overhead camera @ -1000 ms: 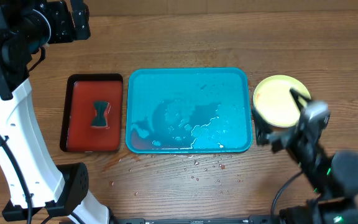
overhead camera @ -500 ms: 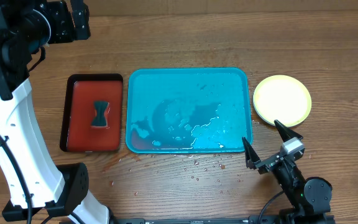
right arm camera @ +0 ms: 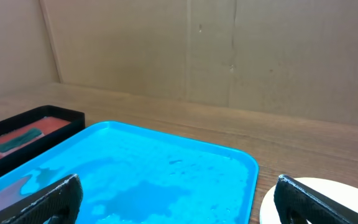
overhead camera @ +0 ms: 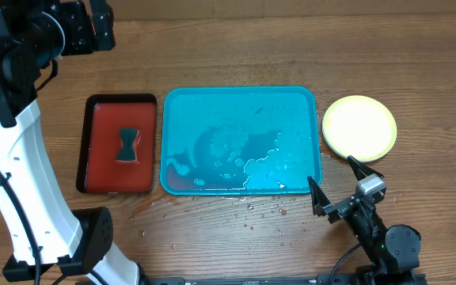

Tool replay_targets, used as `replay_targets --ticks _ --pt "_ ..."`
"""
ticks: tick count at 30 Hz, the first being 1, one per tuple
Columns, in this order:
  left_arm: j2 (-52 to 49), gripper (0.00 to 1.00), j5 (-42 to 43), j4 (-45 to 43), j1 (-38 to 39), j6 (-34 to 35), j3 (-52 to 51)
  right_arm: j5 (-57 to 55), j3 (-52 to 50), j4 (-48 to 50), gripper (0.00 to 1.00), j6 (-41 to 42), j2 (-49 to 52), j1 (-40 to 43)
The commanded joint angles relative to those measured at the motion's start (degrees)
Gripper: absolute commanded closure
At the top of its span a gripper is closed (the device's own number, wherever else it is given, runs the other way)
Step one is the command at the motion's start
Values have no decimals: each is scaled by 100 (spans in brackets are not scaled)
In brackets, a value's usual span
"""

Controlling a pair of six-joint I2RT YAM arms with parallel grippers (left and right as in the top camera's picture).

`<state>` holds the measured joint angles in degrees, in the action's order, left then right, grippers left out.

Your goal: Clean dirty plates on tray and stack at the side

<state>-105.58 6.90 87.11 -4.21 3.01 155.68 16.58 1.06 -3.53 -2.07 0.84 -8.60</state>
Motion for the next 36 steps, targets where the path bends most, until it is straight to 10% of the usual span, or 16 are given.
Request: replay_targets --ticks 1,23,36 --pt "-17 0 39 -9 0 42 4 15 -61 24 0 55 -68 26" --pt "1274 0 -387 258 9 -87 -496 15 -61 24 0 55 -68 26" --pt "5539 0 -470 -3233 4 -903 -6699 15 -61 24 0 55 -68 26"
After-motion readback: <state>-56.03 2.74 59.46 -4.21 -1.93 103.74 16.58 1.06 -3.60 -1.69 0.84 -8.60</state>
